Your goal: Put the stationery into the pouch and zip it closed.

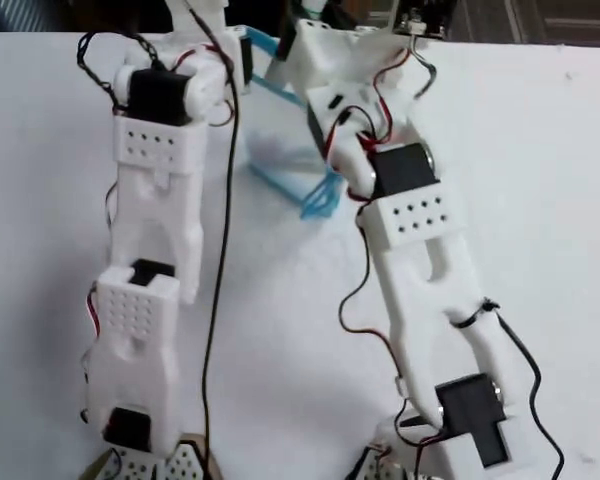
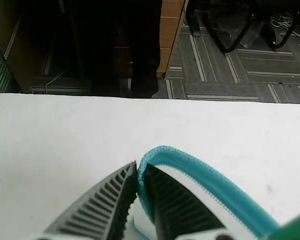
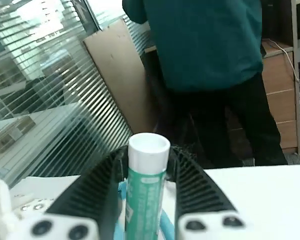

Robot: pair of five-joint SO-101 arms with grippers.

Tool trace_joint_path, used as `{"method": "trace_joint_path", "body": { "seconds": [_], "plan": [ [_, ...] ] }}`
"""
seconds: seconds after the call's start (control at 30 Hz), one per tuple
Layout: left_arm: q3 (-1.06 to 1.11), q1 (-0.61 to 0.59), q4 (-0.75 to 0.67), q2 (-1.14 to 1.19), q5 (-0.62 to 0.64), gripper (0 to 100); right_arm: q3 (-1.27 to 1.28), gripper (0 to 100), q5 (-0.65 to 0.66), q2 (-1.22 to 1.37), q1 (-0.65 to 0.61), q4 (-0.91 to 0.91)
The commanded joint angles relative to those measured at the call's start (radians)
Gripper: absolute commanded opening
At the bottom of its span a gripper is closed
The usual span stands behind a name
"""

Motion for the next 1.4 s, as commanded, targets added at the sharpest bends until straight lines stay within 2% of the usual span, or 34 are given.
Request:
{"method": "trace_joint_path", "body": {
  "seconds": [0.0,0.17,0.6,1.1,1.17,1.37],
  "plan": [
    [0.002,0.004,0.008,0.027,0.011,2,-0.041,1.7,0.02,-0.005,-0.007,0.027],
    [0.002,0.004,0.008,0.027,0.011,2,-0.012,1.7,0.172,-0.007,-0.033,0.028],
    [0.002,0.004,0.008,0.027,0.011,2,0.072,2.1,0.434,-0.015,-0.094,0.038],
    [0.002,-0.001,0.006,0.027,0.011,2,0.069,2.4,0.47,-0.022,-0.087,0.136],
    [0.002,-0.002,0.006,0.027,0.011,2,0.077,6.1,0.468,-0.042,-0.087,0.136],
    [0.002,0.001,0.006,0.027,0.011,2,0.072,25.4,0.468,-0.096,-0.09,0.242]
  ]
}}
